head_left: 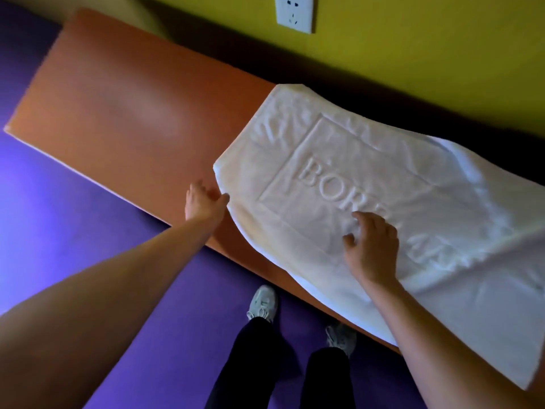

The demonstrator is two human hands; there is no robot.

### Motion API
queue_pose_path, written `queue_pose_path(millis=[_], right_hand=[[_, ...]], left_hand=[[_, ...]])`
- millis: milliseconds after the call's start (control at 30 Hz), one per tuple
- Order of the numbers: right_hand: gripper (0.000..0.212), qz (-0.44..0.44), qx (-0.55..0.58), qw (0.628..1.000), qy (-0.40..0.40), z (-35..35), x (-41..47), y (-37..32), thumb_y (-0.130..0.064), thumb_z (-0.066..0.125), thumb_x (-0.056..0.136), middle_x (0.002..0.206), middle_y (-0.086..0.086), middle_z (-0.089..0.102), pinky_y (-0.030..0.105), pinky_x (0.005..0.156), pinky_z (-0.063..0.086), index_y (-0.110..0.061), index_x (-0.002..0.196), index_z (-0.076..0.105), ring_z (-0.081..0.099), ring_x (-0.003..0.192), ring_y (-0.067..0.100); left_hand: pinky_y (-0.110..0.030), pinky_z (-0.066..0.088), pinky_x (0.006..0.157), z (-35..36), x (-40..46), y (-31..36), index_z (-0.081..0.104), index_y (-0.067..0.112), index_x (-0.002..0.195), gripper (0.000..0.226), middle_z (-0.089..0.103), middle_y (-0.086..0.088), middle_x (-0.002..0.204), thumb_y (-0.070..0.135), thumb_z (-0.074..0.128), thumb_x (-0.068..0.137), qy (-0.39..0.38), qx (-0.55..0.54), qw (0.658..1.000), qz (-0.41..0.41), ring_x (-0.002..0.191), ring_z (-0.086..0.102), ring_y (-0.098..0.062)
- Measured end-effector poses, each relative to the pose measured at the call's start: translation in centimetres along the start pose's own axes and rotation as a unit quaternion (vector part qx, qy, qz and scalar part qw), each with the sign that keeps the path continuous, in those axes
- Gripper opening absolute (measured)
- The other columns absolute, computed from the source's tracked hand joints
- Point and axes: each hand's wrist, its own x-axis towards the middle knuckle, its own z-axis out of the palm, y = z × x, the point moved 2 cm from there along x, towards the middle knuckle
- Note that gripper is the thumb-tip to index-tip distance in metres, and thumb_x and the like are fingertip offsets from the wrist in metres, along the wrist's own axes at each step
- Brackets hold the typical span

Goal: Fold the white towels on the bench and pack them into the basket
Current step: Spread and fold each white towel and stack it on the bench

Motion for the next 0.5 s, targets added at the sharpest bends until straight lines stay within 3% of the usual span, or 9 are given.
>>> queue_pose_path(millis=[100,200,300,367,500], right_hand=[[0.051,0.012,-0.021,1.000,0.007,1.4,0.3,-1.6,-0.022,0.061,0.077,0.129,0.012,0.064,0.044,0.097,0.042,-0.014,0.128,0.064,0.057,0.119,0.036],[0.055,0.017,-0.018,1.000,0.016,2.1,0.6,-1.9,-0.026,0.053,0.073,0.128,0.010,0.065,0.044,0.102,0.038,-0.014,0.126,0.064,0.056,0.124,0.034],[0.055,0.026,-0.015,0.999,0.016,2.0,0.7,-2.2,-0.024,0.054,0.070,0.126,0.009,0.065,0.043,0.101,0.037,-0.013,0.123,0.064,0.056,0.122,0.034],[0.056,0.042,-0.014,0.999,0.008,1.8,0.9,-2.4,-0.025,0.053,0.069,0.126,0.009,0.065,0.041,0.103,0.035,-0.014,0.123,0.064,0.056,0.123,0.033],[0.058,0.071,-0.016,0.997,-0.026,1.9,0.7,-2.5,-0.024,0.056,0.073,0.135,0.009,0.061,0.037,0.107,0.030,-0.015,0.130,0.062,0.052,0.130,0.032]], left_hand=[[-0.044,0.047,0.102,-0.3,3.0,0.7,0.056,0.027,0.133,0.058,0.055,-0.006,0.124,0.036,0.076,0.079,-0.058,0.034,0.996,0.062,0.115,0.056,-0.031],[-0.044,0.054,0.091,-0.9,4.7,0.8,0.063,0.039,0.107,0.045,0.064,-0.001,0.106,0.045,0.075,0.064,-0.103,0.035,0.989,0.104,0.101,0.062,-0.027],[-0.032,0.048,0.070,-2.1,4.1,1.9,0.065,0.030,0.086,0.022,0.065,0.001,0.089,0.041,0.078,0.072,-0.126,0.053,0.976,0.170,0.083,0.063,-0.021],[-0.030,0.043,0.058,-3.1,3.6,2.5,0.064,0.023,0.078,0.019,0.062,0.003,0.074,0.036,0.077,0.081,-0.115,0.036,0.971,0.208,0.067,0.057,-0.015],[-0.033,0.040,0.057,-4.9,3.3,2.3,0.062,0.017,0.084,0.025,0.061,-0.001,0.075,0.040,0.073,0.085,-0.093,0.066,0.973,0.203,0.069,0.055,-0.018]])
